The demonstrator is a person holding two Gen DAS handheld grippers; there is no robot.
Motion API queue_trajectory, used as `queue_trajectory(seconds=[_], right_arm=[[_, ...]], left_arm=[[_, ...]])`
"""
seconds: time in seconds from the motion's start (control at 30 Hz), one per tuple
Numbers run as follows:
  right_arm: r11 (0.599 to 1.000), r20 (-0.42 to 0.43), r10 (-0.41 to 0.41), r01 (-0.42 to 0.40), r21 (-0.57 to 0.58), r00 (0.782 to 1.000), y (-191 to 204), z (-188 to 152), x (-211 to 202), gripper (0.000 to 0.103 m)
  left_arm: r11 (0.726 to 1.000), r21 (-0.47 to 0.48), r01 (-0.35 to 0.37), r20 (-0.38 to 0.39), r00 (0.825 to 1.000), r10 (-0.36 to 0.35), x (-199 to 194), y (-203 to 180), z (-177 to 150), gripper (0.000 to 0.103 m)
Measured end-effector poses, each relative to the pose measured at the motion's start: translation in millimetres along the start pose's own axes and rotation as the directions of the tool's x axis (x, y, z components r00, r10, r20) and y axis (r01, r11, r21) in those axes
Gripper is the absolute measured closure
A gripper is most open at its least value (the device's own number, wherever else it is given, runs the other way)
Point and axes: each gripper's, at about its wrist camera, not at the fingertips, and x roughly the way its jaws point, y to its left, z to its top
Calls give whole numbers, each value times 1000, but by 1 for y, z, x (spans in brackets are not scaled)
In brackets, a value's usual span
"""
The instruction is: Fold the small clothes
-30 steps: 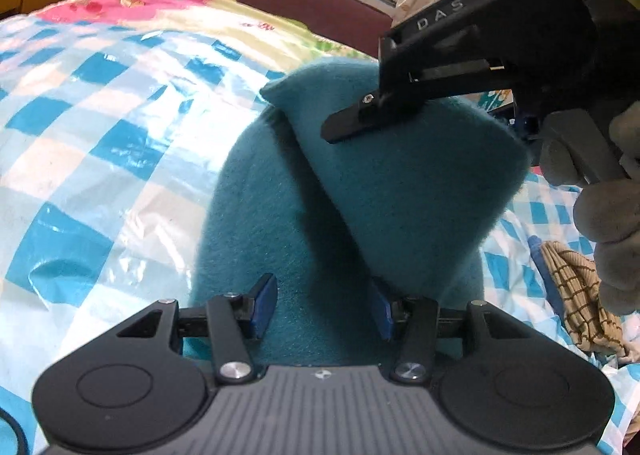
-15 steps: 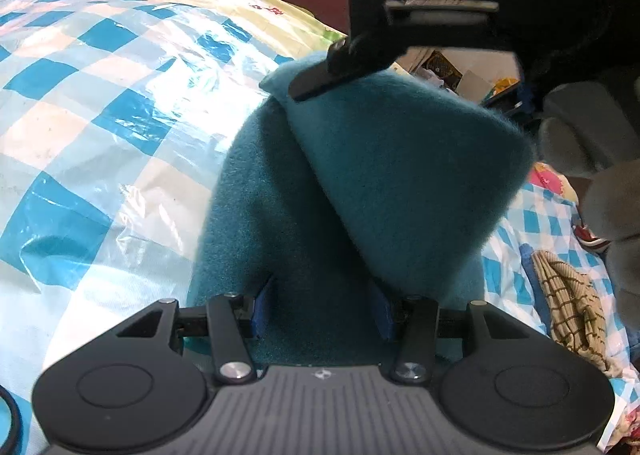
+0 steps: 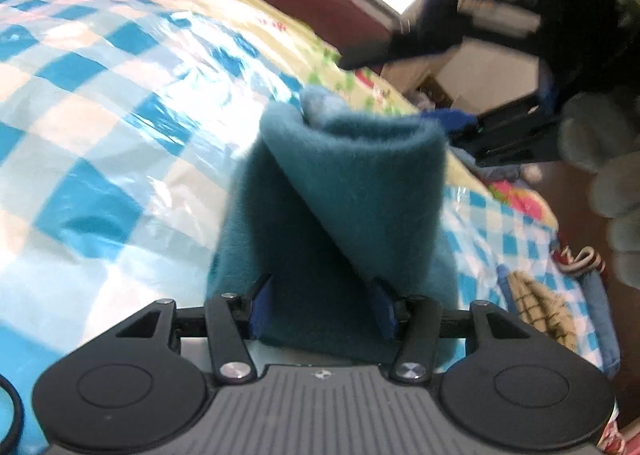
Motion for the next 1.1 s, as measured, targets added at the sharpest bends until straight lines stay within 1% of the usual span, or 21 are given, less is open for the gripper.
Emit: queue_trajectory(seconds=[0.07,0.1,0.17,0.2,0.27,0.37,0.47,0.53,0.6,0.63,0.67,0.7,0.73,0.77,0.8,0.83,0.87,0.9,0.97,1.1], right_arm=[[999,22,-31,31,-18,999,-1,4,1,51],[999,18,-31,31,-20,999,-2,6,4,51],[1000,-1,-29,29,0,1000,-6,9,12,51],[1000,-7,-24,24,12,1000,-8,10,15,51],[1000,-12,-16,16,19,1000,-10,14,18,51],[998,-10,-54,54,-30,999,-5,22,21,51],[991,-12,-94,93,-96,995,1,32,28,45],[985,-15,-134,131,-115,991,1,37,39,45],[970,-32,-190,183,-158,981,4,40,55,45],[963,-38,-216,206,-172,976,4,39,62,45],[957,-41,-235,223,-187,971,5,38,69,45],[951,-40,-247,234,-200,968,5,35,74,47],[945,-33,-258,245,-218,965,6,33,79,51],[933,-20,-276,263,-244,961,8,29,82,67],[930,-15,-273,260,-261,962,9,27,84,74],[932,-12,-261,248,-264,965,9,25,84,77],[932,-5,-252,241,-272,968,11,24,83,82],[929,7,-243,235,-285,970,14,22,80,85],[931,34,-227,227,-288,973,19,19,74,88],[948,69,-184,196,-253,981,23,17,73,91]], left_arm=[[1000,5,-24,77,997,23,-20,-2,-1,44],[999,12,-32,125,992,30,-31,-4,0,43],[1000,18,-8,182,983,5,-47,-8,6,41],[1000,30,10,206,978,-16,-53,-12,10,40],[997,67,25,243,969,-40,-58,-20,16,38],[991,130,20,267,962,-54,-55,-32,25,38],[985,171,5,251,967,-49,-42,-40,28,38],[983,183,2,217,975,-42,-27,-37,24,38],[982,182,-45,151,988,17,-9,-31,20,40],[982,172,-72,107,993,54,-1,-26,18,46],[984,154,-87,72,994,77,4,-19,16,49],[988,124,-90,35,996,86,8,-10,14,50],[992,95,-88,13,996,87,11,-3,12,51],[994,71,-84,0,996,84,11,4,11,51],[996,46,-77,-8,997,78,10,10,11,51],[997,27,-68,-11,998,68,10,14,11,52],[998,16,-61,-13,998,61,7,15,10,52],[998,8,-59,-15,998,59,7,17,10,52],[998,0,-62,-24,998,62,9,19,10,52],[998,-17,-61,-29,998,60,8,18,6,52]])
